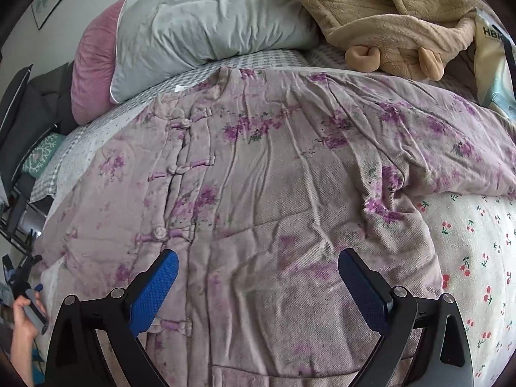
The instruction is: Fold large clothes
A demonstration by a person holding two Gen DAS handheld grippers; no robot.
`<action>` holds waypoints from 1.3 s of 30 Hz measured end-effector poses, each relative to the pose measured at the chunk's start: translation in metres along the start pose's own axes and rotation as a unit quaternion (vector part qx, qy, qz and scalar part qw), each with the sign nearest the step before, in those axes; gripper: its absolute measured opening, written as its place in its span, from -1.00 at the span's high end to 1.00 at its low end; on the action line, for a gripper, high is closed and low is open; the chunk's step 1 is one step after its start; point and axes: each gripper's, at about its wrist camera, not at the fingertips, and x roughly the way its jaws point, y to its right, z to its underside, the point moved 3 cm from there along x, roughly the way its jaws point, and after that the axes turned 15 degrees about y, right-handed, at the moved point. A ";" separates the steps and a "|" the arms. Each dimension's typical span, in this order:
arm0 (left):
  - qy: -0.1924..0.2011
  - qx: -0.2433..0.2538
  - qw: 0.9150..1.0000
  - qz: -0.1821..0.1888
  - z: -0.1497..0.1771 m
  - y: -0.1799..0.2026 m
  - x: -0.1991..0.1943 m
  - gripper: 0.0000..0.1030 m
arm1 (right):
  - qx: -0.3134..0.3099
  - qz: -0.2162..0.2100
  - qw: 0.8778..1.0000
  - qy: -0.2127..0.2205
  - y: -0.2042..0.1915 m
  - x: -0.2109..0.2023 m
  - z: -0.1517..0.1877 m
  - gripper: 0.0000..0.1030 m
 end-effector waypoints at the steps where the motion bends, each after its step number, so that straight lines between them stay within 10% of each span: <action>1: 0.009 -0.003 1.000 0.000 -0.005 -0.003 0.003 -0.99 | 0.004 -0.001 1.000 -0.002 0.001 0.001 0.000 -0.95; 11: 0.011 -0.083 0.996 -0.001 -0.028 -0.034 0.033 -0.87 | 0.030 -0.007 1.000 0.004 0.012 0.012 -0.008 -0.95; 16: 0.012 -0.131 0.991 -0.001 -0.039 -0.046 0.042 0.56 | 0.050 -0.006 0.999 0.001 0.017 0.016 -0.009 -0.95; 18: 0.019 -0.162 0.987 0.004 -0.044 -0.047 0.034 0.67 | 0.056 -0.007 0.998 0.000 0.018 0.017 -0.010 -0.95; 29: 0.150 -0.056 0.977 0.142 -0.099 0.095 -0.077 0.73 | 0.076 -0.009 0.997 0.017 0.018 0.006 -0.019 -0.95; 39: 0.134 0.059 0.945 0.292 -0.060 0.239 -0.165 0.73 | 0.089 -0.018 0.995 0.033 0.020 -0.007 -0.026 -0.95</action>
